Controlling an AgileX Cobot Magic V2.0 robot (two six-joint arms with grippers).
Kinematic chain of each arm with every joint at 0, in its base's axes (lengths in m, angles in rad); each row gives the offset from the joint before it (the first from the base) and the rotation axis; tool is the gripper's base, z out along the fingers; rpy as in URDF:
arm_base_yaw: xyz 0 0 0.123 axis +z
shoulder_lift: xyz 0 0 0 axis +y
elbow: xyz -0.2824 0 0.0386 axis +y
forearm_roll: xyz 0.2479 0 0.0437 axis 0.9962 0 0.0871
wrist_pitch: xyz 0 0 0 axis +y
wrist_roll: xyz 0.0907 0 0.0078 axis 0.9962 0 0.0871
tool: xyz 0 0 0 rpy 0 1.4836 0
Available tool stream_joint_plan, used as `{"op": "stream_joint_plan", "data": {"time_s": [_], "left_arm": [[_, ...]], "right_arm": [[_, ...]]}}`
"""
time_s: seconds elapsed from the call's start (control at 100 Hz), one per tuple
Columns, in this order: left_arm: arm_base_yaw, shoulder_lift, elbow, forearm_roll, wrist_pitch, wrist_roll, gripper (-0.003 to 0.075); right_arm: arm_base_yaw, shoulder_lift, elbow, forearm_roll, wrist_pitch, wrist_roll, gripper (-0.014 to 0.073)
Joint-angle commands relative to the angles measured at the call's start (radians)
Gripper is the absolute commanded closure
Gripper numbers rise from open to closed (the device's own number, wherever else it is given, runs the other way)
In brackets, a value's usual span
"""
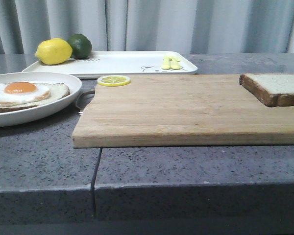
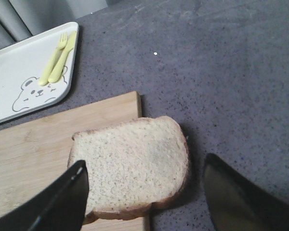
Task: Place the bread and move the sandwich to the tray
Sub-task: 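Lower the open right gripper around the bread slice's edge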
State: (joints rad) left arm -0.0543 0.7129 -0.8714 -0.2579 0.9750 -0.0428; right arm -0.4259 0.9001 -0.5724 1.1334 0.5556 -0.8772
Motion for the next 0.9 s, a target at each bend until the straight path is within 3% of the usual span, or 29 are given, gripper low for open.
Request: {"op": "stream_joint_plan", "data": {"time_s": [0.0,0.13,0.48,0.89], "left_arm": [[0.004,0.002,-0.034,-0.024,-0.056,-0.002,0.0146],[0.004,0.002,-0.034,-0.024,-0.056,-0.002,0.0146],[0.004,0.002,-0.034,-0.024,-0.056,-0.002,0.0146],[0.004,0.002,-0.034,-0.024,-0.056,-0.002,0.0146]], "right_arm": [[-0.017,0.036,0.015,0.157,-0.026,-0.114,0.0083],[-0.017,0.106,0.043,0.253,-0.032,-0.206,0.0083],[-0.017,0.165,0.047,0.254,-0.07,-0.207,0.0083],[-0.017,0.27,0.047,0.4,-0.009,-0.293,0.0083]]}}
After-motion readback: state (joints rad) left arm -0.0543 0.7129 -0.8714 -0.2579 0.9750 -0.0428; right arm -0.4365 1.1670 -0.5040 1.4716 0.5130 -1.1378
